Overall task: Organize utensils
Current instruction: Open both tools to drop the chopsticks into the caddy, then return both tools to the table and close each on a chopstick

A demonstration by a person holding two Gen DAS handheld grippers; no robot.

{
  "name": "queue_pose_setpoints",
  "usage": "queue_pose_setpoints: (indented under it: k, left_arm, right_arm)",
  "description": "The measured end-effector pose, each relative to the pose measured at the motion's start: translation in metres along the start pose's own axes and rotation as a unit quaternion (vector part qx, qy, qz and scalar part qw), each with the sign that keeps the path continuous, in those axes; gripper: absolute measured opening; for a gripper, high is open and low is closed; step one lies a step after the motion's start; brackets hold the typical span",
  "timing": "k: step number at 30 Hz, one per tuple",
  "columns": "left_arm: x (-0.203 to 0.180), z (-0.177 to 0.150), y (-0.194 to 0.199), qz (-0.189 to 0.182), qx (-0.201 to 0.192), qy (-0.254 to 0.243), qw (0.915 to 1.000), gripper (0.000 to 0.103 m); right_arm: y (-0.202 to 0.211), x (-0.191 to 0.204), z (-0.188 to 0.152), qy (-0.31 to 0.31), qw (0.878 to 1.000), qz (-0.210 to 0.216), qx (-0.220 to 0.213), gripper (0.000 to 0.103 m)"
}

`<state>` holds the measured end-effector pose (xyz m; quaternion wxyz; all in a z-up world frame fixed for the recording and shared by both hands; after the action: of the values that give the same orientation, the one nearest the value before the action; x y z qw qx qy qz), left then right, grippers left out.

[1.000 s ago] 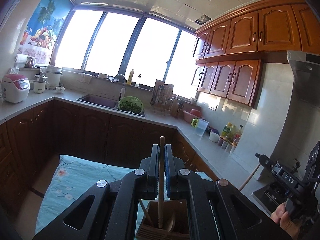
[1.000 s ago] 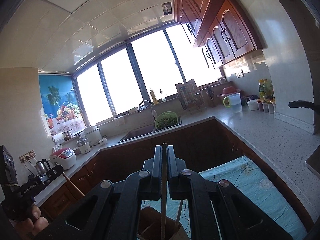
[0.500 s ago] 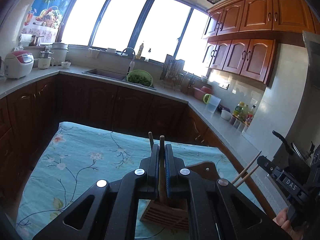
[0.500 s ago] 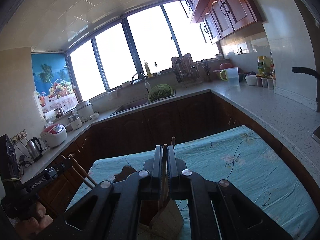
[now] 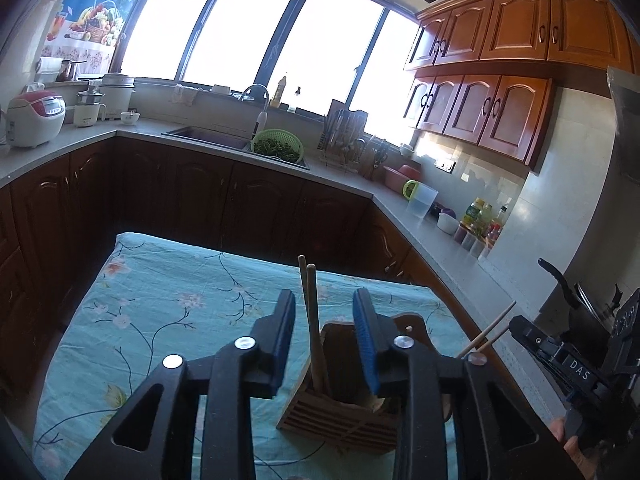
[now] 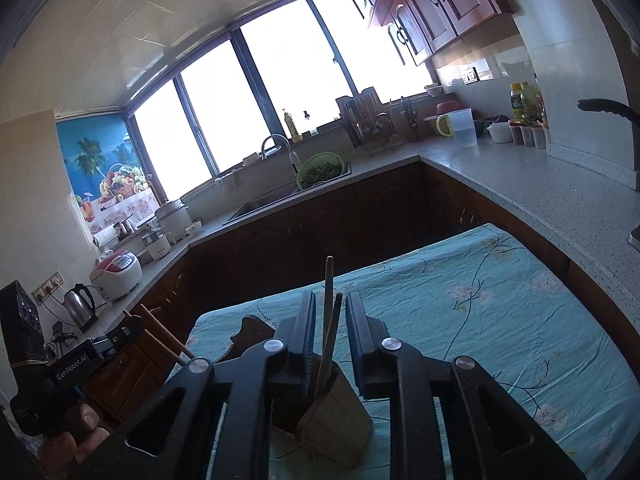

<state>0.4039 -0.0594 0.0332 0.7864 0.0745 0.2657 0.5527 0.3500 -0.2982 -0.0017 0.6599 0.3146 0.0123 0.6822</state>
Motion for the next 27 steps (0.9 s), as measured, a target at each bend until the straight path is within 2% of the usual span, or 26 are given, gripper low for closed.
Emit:
queue_pose_setpoints:
  k: [1, 4, 6, 7, 9, 11, 17, 27]
  left_arm:
    - [-0.002, 0.0, 0.006, -0.006, -0.005, 0.0, 1.0, 0.042]
    - [-0.006, 0.001, 0.025, -0.014, -0.014, -0.004, 0.9998, 0.057]
    - [-0.003, -0.003, 0.042, -0.01, -0.023, -0.003, 0.9997, 0.073]
    - [-0.001, -0.008, 0.05, -0.008, -0.026, -0.001, 0.9996, 0.077]
    - [0.005, -0.018, 0.068, -0.005, -0.032, 0.007, 0.9995, 0.085]
    - [0.009, -0.037, 0.084, 0.0, -0.028, 0.01, 0.9996, 0.09]
    - [0.023, -0.092, 0.121, 0.038, 0.001, 0.012, 0.9992, 0.091]
    - [0.038, -0.142, 0.163, 0.078, 0.058, 0.008, 0.9952, 0.091]
  right_arm:
    - [0.009, 0.0, 0.002, -0.005, 1.0, 0.006, -0.009, 0.051]
    - [0.037, -0.001, 0.008, -0.015, 0.999, 0.017, -0.039, 0.072]
    - [0.058, -0.003, 0.01, -0.019, 0.998, 0.023, -0.056, 0.08]
    - [0.068, -0.003, 0.01, -0.021, 0.998, 0.026, -0.062, 0.091]
    - [0.088, -0.004, 0.007, -0.022, 0.997, 0.028, -0.075, 0.103]
    - [0.104, -0.004, 0.0, -0.014, 0.997, 0.027, -0.076, 0.103]
    - [0.138, -0.012, -0.041, 0.001, 0.999, 0.006, -0.054, 0.103]
    - [0.152, -0.037, -0.132, 0.007, 0.998, -0.047, 0.039, 0.103]
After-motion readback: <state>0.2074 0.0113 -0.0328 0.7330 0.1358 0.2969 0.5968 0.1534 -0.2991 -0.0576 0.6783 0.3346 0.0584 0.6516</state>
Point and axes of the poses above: each gripper's, at about its wrist camera, not at the fingertips, and y roughly against the way its jaws point, x to its left, z to its top, the point moved 9 cm from there along -y, roughly the way its jaws point, and after that the axes turned 2 degrees about z, right-handed, at the moved point
